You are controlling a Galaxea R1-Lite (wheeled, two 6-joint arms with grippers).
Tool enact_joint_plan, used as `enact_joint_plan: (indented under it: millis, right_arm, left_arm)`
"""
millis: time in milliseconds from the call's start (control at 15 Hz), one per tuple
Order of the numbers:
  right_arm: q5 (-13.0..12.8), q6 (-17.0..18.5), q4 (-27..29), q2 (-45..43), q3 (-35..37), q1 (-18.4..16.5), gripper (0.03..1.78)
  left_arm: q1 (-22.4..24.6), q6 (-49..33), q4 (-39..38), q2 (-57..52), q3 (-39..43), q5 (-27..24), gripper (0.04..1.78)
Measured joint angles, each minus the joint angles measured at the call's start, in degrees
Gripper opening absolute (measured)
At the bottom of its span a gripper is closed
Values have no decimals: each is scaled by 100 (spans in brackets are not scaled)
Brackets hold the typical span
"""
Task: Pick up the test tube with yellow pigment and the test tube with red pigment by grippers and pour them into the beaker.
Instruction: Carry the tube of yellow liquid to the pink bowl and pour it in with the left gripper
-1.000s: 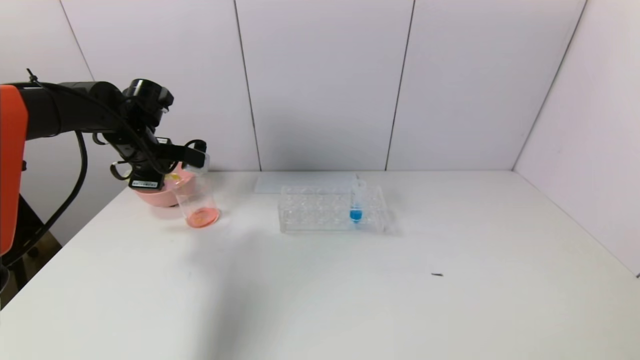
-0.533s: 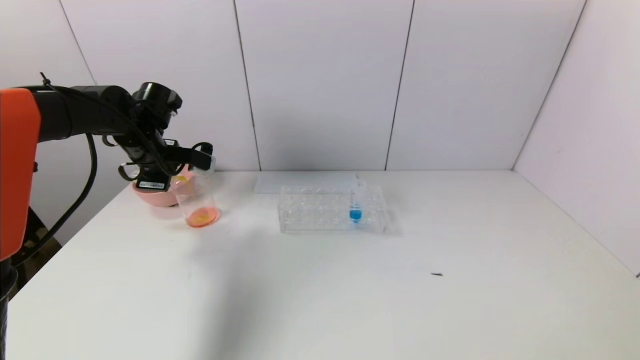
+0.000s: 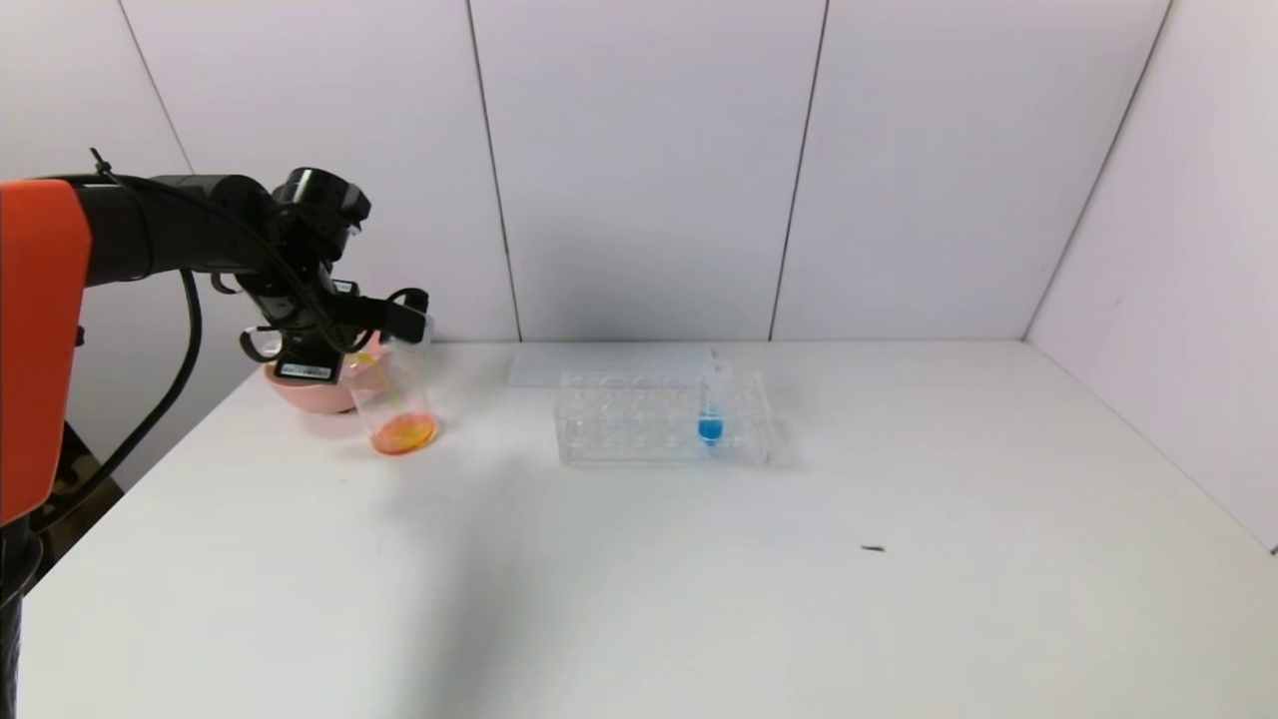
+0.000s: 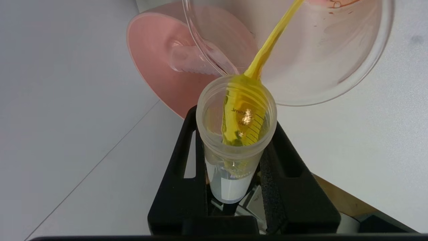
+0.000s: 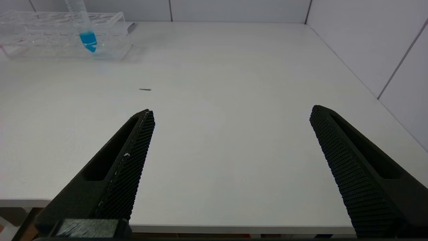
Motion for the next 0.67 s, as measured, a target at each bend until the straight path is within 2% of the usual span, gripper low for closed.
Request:
enact_joint_plan:
  millis: [667]
  right_arm:
    - [0,0,0,0,-2,-2,170]
  left_arm:
    - [-29,202,-7,38,0,400,47]
